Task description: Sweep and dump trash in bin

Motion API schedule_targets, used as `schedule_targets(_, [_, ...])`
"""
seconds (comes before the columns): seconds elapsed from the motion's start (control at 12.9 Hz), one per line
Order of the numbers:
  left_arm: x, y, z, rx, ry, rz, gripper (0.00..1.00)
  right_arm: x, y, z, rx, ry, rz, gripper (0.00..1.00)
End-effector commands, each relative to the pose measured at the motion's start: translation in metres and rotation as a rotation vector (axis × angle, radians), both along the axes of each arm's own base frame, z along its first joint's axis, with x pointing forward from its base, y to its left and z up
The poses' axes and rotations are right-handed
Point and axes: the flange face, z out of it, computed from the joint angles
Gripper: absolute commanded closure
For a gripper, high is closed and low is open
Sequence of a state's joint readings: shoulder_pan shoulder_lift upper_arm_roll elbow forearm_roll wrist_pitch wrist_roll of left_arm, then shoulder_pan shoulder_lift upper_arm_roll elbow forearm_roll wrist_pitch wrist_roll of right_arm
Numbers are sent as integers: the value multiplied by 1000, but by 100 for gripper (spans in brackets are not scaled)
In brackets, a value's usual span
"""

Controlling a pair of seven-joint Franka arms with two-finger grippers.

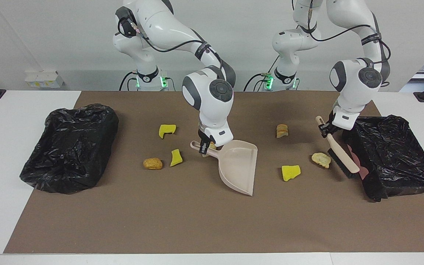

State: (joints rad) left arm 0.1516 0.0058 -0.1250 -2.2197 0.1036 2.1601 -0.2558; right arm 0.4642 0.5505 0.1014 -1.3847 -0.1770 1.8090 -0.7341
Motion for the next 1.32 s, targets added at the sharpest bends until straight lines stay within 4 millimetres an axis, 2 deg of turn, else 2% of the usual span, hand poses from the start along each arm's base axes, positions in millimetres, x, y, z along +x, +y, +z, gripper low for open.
schedule_targets(0.0, [-2,2,-10,40,13,-26,100,-6,-7,-5,0,-7,97,100])
schedule_targets(0.16, [-2,-8,-19,38,37,-48,100,-11,-8,-6,-1,1,149,100])
schedule_targets(0.23, [2,-17,-15,40,32,-69,100,-13,-9,-10,-3,4,153,100])
schedule_targets(0.39, [4,-43,-17,38,27,-123,100,-17,-2,-13,0,-3,164,100])
schedule_targets(0.7, [10,-90,-17,17,-46,-232,100,-18,-2,-19,1,-5,152,100])
schedule_targets(0.85, [4,-110,-18,11,-38,-331,100,-18,-2,-21,3,-9,145,100])
schedule_targets(0.93, [2,-113,-19,10,-30,-393,100,-18,-2,-21,4,-8,145,100])
schedule_targets(1.01, [-3,-127,-20,8,-21,-459,100,-18,-2,-21,3,-7,145,100])
schedule_targets(1.16, [-10,-145,-21,8,-14,-504,100,-19,-2,-23,2,-2,144,100])
schedule_targets(1.24, [-16,-164,-20,7,-13,-539,100,-20,-3,-23,0,0,143,100])
